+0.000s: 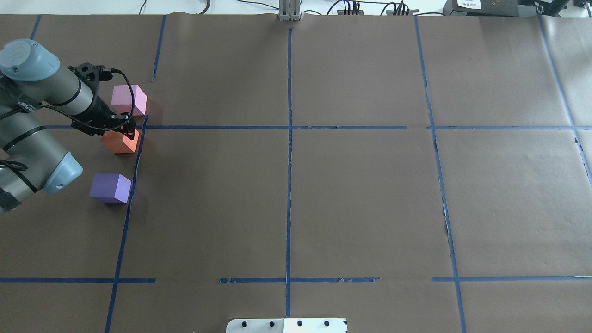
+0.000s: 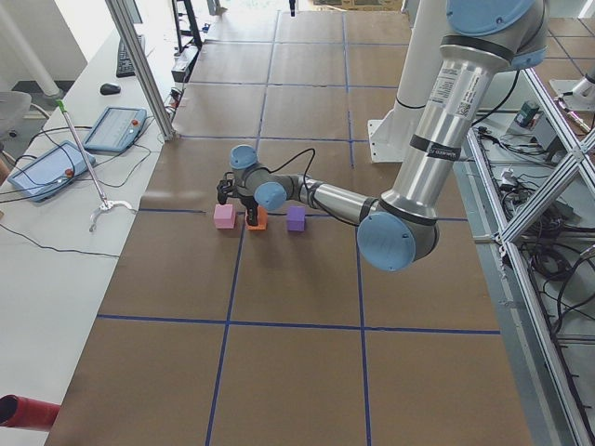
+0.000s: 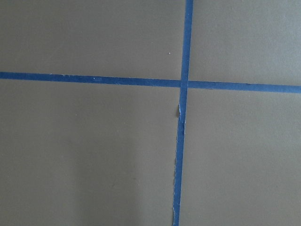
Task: Arrange blocks in a line
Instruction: 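Lower the orange cube between the pink and purple cubes, aligning it, then open the left gripper and lift it off the orange cube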
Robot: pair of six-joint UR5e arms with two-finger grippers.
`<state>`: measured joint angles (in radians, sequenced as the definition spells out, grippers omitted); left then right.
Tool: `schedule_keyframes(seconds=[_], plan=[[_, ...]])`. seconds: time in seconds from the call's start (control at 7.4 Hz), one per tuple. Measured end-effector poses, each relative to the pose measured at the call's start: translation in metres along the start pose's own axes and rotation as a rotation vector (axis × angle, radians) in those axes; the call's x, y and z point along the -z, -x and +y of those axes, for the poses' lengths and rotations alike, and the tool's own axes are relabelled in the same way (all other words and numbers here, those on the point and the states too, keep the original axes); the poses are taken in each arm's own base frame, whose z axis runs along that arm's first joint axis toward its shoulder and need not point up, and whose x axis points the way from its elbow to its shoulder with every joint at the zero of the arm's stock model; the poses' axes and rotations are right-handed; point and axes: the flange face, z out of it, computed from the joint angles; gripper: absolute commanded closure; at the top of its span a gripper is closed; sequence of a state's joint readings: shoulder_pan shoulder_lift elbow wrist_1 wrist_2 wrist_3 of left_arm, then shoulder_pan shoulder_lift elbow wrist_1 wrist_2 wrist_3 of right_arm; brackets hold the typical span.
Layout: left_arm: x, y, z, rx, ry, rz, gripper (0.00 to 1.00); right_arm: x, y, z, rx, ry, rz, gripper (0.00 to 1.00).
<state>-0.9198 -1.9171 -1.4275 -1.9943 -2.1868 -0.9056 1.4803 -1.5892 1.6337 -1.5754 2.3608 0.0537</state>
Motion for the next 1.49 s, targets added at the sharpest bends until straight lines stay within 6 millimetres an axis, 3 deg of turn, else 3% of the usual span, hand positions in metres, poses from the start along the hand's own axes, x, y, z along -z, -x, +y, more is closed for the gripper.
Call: schedule_keyframes(seconds=[0.54,1.08,1.35,1.49], plan=[[-0.001,0.003,0.001,-0.007,-0.005,0.000,0.00,0.000,0.000,0.000,0.001,-0.001,0.000,0.00],[0.019,0.003,0.007,-0.034,-0.039,0.020,0.00,0.000,0.000,0.000,0.001,-0.001,0.000,0.00],[0.045,-0.001,0.013,-0.040,-0.069,0.040,0.00,0.000,0.000,0.000,0.001,-0.001,0.000,0.00],[0.076,0.007,0.020,-0.025,-0.093,0.043,0.00,0.000,0.000,0.000,0.001,-0.001,0.000,0.00]])
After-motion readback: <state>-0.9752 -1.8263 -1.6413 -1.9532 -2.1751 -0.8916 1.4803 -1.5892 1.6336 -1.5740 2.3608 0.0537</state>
